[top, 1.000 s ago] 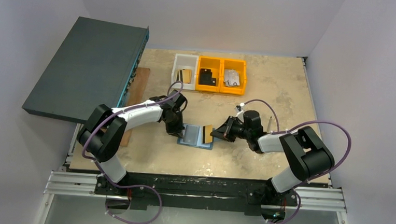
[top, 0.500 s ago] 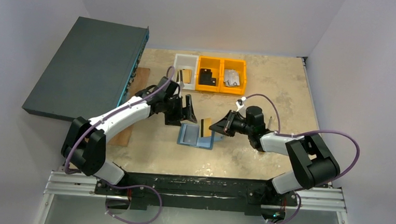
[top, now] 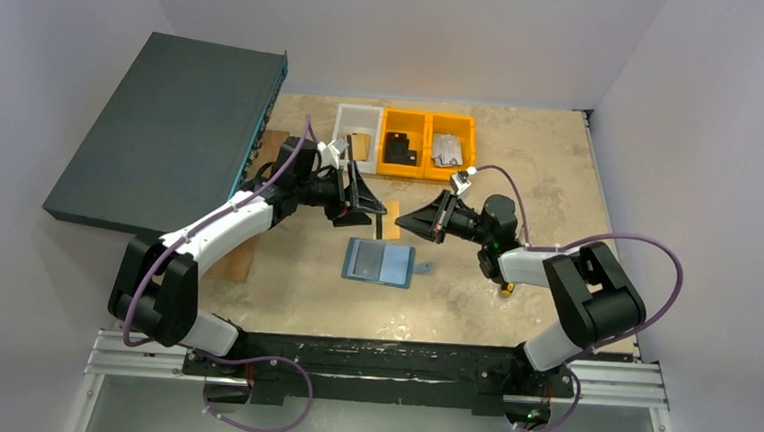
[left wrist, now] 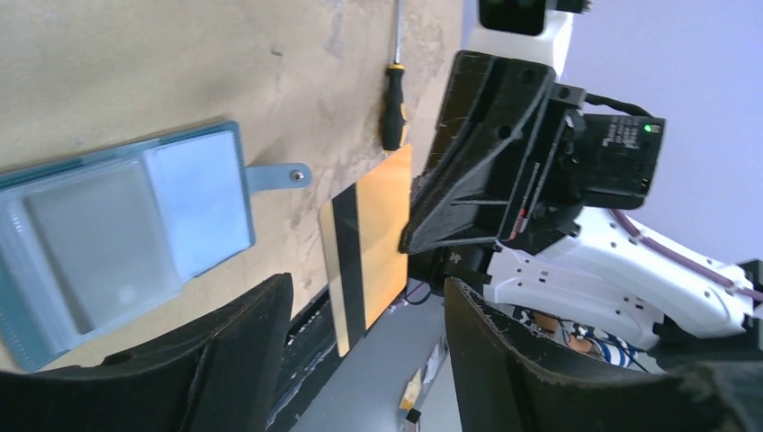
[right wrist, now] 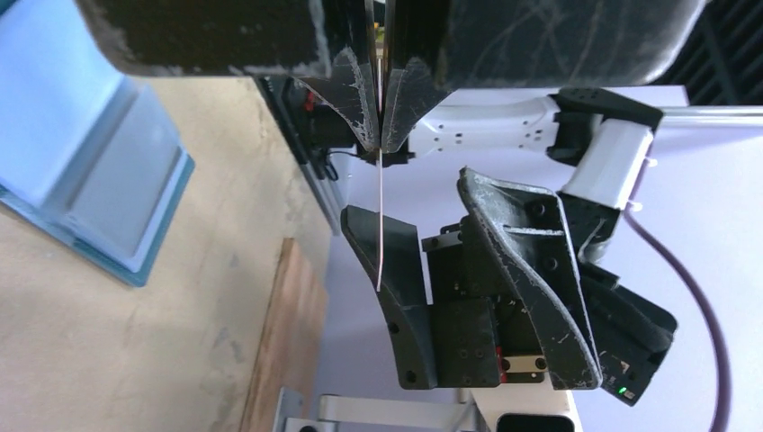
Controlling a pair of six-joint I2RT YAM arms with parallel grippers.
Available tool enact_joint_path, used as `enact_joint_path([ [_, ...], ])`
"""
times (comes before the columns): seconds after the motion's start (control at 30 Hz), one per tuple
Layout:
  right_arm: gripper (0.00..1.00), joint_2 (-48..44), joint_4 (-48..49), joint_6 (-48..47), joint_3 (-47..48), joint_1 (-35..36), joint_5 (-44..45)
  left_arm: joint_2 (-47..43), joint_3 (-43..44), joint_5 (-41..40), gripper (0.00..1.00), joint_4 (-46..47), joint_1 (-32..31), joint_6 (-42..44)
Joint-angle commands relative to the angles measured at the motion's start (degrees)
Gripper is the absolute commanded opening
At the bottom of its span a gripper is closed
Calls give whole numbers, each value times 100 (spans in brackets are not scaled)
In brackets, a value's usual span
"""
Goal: Take the credit cards out of the card holder
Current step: Remove the credit card from the card holder, then place the credit card in the storage box.
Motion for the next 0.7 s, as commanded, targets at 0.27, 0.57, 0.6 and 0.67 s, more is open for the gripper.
enact_joint_path([
  [0.27,0,290,1415,938,165,-10,-300,130,-206,812,44,1562,43,-848],
  [0.57,10,224,967,651,170,-11,-199,150,-170,782,0,1443,19,-816],
  [0.6,21,179,753,536,189,-11,-170,147,-152,766,0,1396,17,-802],
  [0.67,44,44,81,180,276,-15,-96,120,-90,711,0,1237,17,-717],
])
